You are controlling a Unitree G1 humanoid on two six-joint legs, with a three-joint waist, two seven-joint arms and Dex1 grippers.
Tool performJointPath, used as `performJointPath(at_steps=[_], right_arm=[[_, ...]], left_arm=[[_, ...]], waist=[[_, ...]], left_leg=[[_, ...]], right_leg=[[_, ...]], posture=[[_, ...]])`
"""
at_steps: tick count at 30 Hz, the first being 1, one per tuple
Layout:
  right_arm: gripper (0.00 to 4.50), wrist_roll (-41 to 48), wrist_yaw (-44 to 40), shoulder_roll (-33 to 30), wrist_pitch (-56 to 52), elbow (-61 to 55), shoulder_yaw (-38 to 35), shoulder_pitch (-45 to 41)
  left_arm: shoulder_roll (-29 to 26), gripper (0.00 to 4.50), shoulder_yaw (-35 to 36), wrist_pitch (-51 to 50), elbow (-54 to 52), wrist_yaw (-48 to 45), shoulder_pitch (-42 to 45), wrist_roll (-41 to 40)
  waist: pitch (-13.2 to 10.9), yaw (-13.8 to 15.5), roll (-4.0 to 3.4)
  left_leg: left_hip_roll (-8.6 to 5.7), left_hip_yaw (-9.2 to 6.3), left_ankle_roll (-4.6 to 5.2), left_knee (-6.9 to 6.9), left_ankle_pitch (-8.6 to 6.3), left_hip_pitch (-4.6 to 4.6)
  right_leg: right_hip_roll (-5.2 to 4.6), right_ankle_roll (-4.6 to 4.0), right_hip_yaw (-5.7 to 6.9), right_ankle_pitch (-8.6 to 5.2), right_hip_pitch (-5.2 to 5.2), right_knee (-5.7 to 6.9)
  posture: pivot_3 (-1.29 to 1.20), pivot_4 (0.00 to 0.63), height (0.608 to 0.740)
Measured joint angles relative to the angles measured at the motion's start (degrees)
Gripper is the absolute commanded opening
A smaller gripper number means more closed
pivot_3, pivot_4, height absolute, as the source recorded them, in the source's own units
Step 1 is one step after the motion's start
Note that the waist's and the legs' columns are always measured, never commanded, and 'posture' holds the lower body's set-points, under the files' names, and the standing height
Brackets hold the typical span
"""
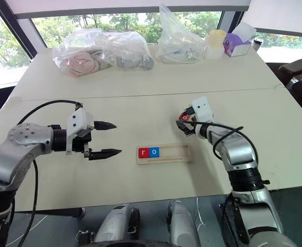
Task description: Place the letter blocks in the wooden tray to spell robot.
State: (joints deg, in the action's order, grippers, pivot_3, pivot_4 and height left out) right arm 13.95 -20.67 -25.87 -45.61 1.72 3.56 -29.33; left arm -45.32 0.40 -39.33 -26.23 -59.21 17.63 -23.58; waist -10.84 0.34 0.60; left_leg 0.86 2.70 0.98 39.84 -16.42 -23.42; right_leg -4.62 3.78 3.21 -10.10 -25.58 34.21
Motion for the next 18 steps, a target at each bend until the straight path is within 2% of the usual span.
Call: performJointPath(at_steps=[13, 16, 18], right_arm=[[4.5, -4.1, -7.0, 0.1, 10.0, 14.0, 1.8, -6.1], [3.68, -4.5, -9.1, 0.0, 10.7, 15.5, 2.4, -7.0], [2.72, -4.6, -10.4, 0.0, 10.9, 15.5, 2.9, -7.1]], left_arm=[[-0.2, 4.47, 0.4, 0.1, -1.2, 3.8, -1.5, -0.8], [-0.2, 4.5, 0.4, 0.7, -1.2, 4.3, -1.5, -0.7], [-0.2, 4.5, 0.4, 1.2, -1.2, 4.5, -1.6, -0.6]], waist=[[0.0, -0.7, 0.0], [0.0, -1.0, 0.0], [0.0, -1.0, 0.0]], left_leg=[[0.0, -0.01, -0.01, 0.0, 0.01, 0.07], [0.0, -0.02, -0.01, 0.0, 0.01, 0.07], [0.01, -0.02, -0.01, 0.0, 0.01, 0.07]], right_leg=[[0.02, 0.0, -0.01, 0.0, 0.06, 0.03], [0.02, 0.0, -0.01, 0.0, 0.06, 0.03], [0.02, 0.0, -0.01, 0.0, 0.06, 0.03]], posture=[[0.0, 0.15, 0.74], [0.0, 0.15, 0.74], [0.0, 0.15, 0.74]])
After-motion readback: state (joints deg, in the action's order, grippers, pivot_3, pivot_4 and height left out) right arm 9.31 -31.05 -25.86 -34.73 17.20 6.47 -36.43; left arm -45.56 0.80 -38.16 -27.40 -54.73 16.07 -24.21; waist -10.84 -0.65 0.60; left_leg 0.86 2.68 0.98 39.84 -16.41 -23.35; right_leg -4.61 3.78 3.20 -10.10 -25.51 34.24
